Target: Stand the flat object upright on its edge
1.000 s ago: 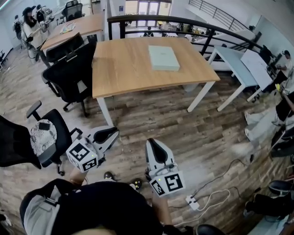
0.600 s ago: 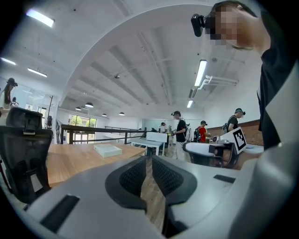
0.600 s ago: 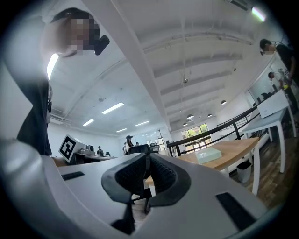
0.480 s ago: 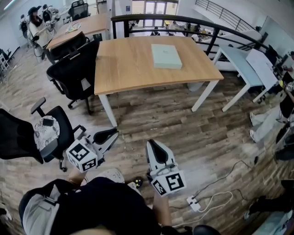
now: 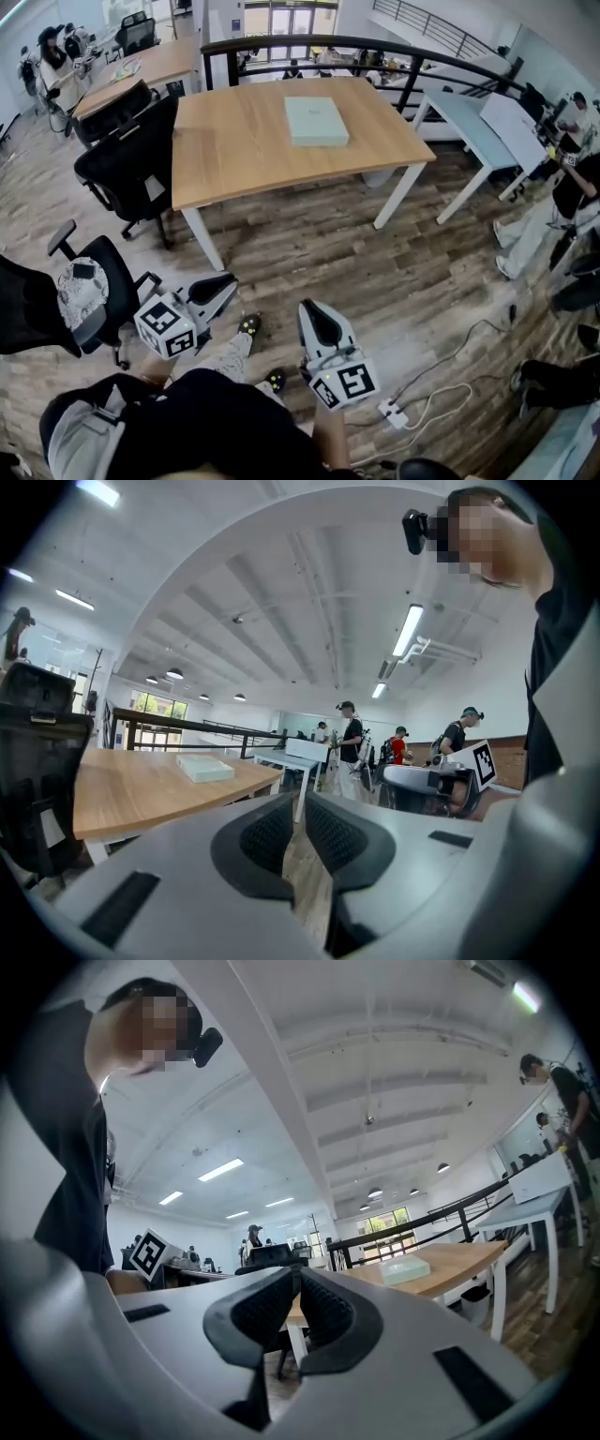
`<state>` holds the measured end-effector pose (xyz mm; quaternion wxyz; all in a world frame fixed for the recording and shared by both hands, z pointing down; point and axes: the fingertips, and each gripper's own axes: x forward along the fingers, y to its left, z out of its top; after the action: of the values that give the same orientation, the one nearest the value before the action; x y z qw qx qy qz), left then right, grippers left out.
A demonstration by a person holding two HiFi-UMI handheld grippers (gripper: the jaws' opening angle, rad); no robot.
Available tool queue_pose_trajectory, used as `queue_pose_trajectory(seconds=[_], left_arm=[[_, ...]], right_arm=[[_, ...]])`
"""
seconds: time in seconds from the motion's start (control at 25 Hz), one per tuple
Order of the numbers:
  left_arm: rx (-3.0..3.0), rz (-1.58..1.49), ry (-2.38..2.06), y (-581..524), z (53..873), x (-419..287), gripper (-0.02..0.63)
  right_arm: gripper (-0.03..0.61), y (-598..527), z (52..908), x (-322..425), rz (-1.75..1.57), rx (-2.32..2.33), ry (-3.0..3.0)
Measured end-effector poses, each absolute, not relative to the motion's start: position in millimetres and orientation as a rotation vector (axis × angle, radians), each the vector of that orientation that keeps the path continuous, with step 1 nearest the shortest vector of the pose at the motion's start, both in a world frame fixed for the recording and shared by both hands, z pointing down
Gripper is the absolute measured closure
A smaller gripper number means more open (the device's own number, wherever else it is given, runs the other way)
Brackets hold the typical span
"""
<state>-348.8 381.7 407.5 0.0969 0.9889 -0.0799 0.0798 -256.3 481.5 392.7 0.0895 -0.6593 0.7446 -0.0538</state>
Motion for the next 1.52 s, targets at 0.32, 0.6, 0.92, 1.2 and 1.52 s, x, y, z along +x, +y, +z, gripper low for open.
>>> queue_pose_trajectory(seconds=[0.32,0.6,0.92,1.2,1.52], left_arm=[[2.996,0.162,-0.068,344,394,-297,0.565],[2.967,0.094,-0.056,285,392,-282,0.565],[2.974,0.031,-0.077,222,388,-279,0.565],[3.043,0.085,-0.170,172,392,-285,0.565],[3.031,0.081,-0.149,129,392,-288,0.565]], right_arm=[[0.545,444,388,-227,-0.162,-2.068,2.151],[0.545,394,370,-210,-0.117,-2.116,2.165],[0.545,331,363,-199,-0.080,-2.150,2.204],[0.545,286,345,-195,0.038,-2.152,2.162],[0.545,245,344,-194,0.016,-2.183,2.157]])
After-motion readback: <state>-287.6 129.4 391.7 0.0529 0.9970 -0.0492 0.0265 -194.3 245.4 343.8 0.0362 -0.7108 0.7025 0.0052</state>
